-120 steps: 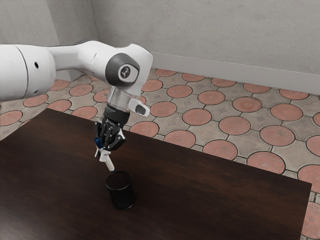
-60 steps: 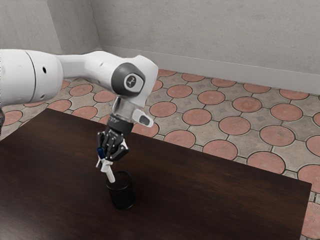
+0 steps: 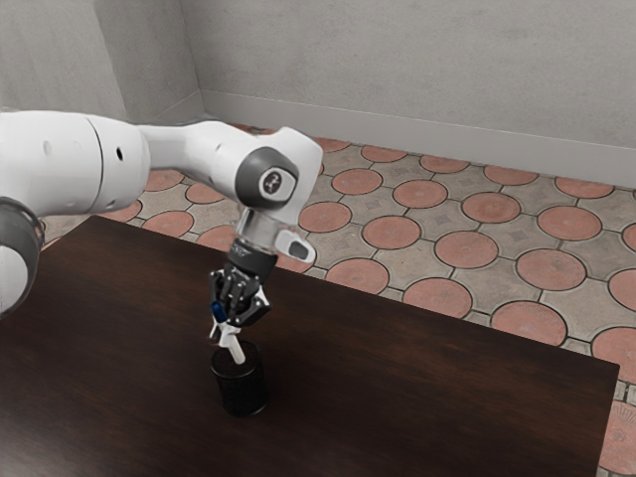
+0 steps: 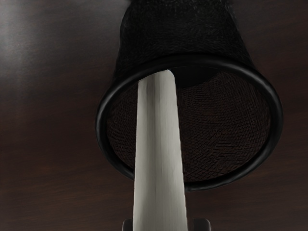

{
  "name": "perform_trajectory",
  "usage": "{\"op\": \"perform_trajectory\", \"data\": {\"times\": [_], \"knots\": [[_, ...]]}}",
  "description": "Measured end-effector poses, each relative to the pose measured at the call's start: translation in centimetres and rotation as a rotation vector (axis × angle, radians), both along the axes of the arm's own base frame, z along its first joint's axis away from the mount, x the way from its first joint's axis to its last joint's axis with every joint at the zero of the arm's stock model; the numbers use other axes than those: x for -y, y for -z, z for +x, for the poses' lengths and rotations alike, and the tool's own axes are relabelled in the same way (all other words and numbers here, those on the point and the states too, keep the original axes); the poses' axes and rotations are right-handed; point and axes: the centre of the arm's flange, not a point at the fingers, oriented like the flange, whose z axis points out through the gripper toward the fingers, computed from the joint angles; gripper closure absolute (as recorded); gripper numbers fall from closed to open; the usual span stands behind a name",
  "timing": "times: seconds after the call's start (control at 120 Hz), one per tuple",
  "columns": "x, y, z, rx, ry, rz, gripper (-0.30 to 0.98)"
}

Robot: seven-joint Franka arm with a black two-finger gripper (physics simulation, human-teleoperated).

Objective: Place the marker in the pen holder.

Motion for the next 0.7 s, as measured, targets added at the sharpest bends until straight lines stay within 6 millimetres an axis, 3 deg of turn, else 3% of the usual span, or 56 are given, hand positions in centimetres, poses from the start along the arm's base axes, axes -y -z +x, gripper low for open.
{"op": "perform_trajectory", "data": {"times": [0.167,0.325,0.442,0.508,0.608,0.7], "knots": [[-0.7,1.6,1.0,0.036,-0.001,0.008,0.75],[-0.5,1.9,1.3,0.055,-0.005,-0.002,0.4],[-0.5,1.5,1.5,0.071,-0.009,-0.008,0.23],[-0.4,-2.3,1.8,0.161,-0.009,-0.026,0.17],[-1.3,-11.9,1.5,0.393,-0.016,-0.068,0.1],[-3.8,-20.2,-0.3,0.597,-0.04,-0.101,0.07]]}}
